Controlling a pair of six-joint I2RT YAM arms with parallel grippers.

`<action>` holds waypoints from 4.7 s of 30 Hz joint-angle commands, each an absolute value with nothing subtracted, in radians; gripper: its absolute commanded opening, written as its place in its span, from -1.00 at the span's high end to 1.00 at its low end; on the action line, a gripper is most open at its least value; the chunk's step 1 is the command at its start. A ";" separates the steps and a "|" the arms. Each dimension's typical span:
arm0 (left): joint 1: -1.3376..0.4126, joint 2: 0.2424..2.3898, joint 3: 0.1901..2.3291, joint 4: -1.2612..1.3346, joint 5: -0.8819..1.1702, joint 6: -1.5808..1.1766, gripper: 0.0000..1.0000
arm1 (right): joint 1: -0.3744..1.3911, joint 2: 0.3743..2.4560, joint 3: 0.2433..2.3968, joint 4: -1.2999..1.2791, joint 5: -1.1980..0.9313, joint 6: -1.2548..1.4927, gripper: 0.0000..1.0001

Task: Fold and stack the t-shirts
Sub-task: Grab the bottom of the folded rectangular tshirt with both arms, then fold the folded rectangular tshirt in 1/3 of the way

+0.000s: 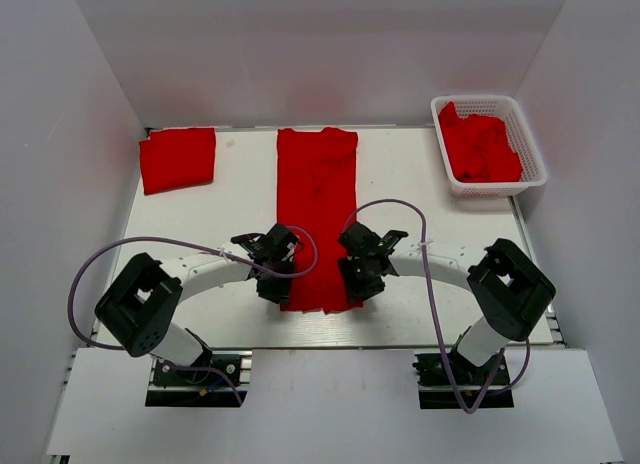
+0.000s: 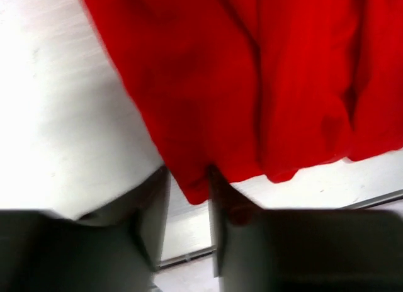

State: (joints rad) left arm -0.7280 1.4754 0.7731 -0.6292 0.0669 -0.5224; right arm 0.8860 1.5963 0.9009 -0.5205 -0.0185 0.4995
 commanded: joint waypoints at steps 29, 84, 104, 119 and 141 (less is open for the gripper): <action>-0.660 1.486 1.159 -0.854 0.009 -0.568 1.00 | 0.822 1.641 1.293 -0.798 0.038 0.519 1.00; -0.356 1.973 1.608 -0.472 -0.143 -0.305 -1.00 | 0.419 2.243 2.056 -0.666 -0.198 0.288 -0.81; -0.360 1.523 1.126 -0.328 0.135 -0.345 -1.00 | 0.526 1.989 1.664 -0.497 -0.339 0.207 -0.81; -0.350 1.249 0.861 -0.423 0.025 -0.431 -1.00 | 0.655 2.215 1.848 -0.259 -0.450 0.334 -0.81; -0.350 1.126 0.816 -0.568 -0.098 -0.454 -1.00 | 0.660 2.431 2.089 -0.146 -0.174 0.368 -0.81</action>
State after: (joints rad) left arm -0.3550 1.1591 0.8253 -0.5568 -0.0772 -0.4599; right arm 0.6716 2.4054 2.0071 -0.2054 -0.2710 0.3958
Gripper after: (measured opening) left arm 0.997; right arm 0.904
